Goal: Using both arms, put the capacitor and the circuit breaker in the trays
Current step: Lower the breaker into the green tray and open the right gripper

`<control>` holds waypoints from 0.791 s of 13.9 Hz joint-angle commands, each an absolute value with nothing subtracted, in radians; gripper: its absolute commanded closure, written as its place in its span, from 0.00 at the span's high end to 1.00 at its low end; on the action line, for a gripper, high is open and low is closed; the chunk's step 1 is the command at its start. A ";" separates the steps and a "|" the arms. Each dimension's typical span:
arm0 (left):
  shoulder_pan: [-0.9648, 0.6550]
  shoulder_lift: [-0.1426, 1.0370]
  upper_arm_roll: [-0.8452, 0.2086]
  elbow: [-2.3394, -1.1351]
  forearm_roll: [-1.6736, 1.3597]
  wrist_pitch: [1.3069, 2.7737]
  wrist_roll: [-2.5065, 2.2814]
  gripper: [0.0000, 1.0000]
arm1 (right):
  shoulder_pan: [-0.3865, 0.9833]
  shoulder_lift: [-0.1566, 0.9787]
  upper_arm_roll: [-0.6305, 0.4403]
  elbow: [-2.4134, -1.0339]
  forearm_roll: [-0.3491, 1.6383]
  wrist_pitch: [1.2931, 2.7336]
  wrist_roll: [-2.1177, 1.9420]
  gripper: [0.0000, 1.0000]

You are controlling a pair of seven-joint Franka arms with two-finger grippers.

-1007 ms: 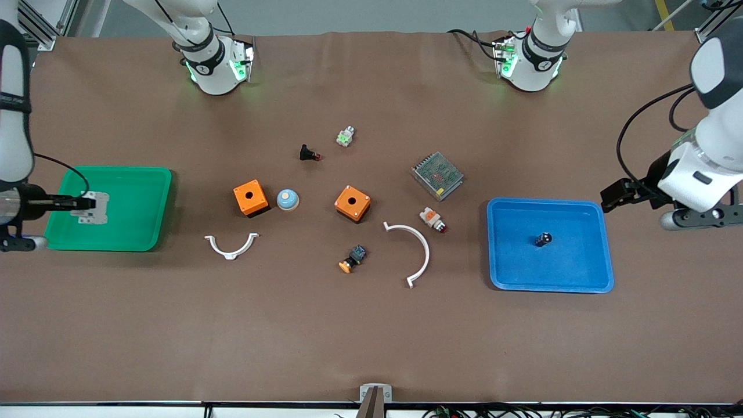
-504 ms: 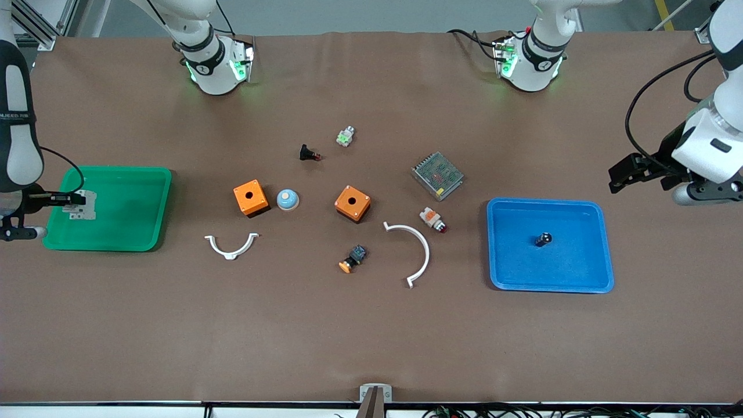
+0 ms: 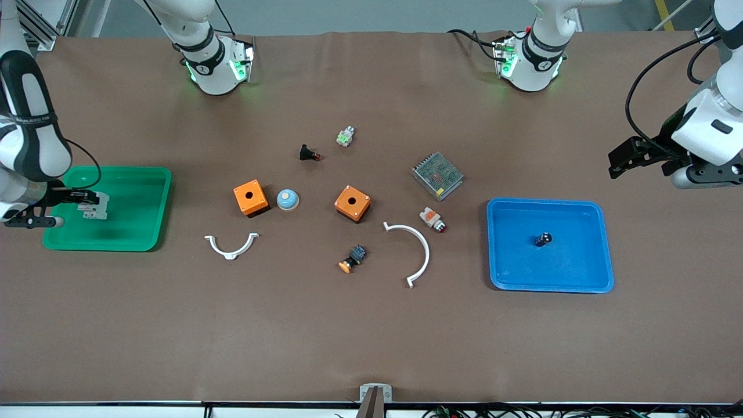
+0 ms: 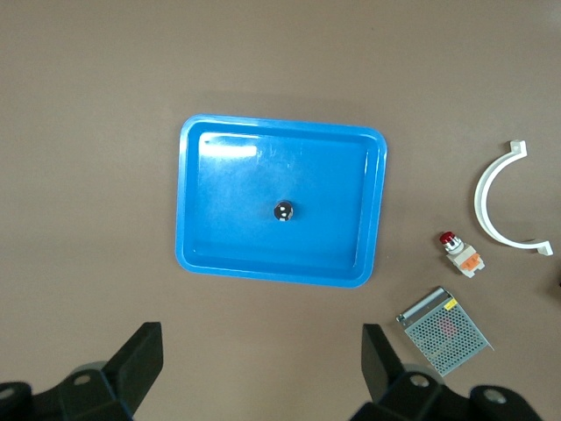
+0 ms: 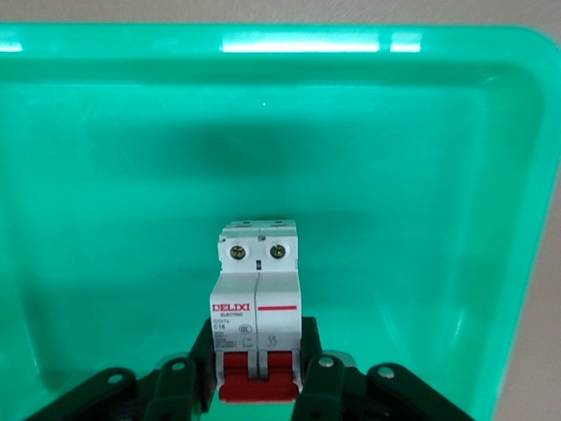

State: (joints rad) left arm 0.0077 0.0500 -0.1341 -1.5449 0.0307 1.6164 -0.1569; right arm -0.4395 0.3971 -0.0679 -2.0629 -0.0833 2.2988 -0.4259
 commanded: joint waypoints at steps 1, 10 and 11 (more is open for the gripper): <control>0.009 0.026 -0.153 -1.542 0.043 1.575 -0.158 1.00 | -0.469 0.370 -0.044 -2.123 -0.057 2.355 -0.431 0.11; -0.037 -0.041 -0.160 -1.601 0.028 1.543 -0.247 1.00 | -0.393 0.312 -0.040 -1.989 -0.058 2.174 -0.411 1.00; -0.049 -0.052 -0.158 -1.617 0.026 1.543 -0.253 1.00 | -0.365 0.304 -0.038 -1.924 -0.058 2.083 -0.382 1.00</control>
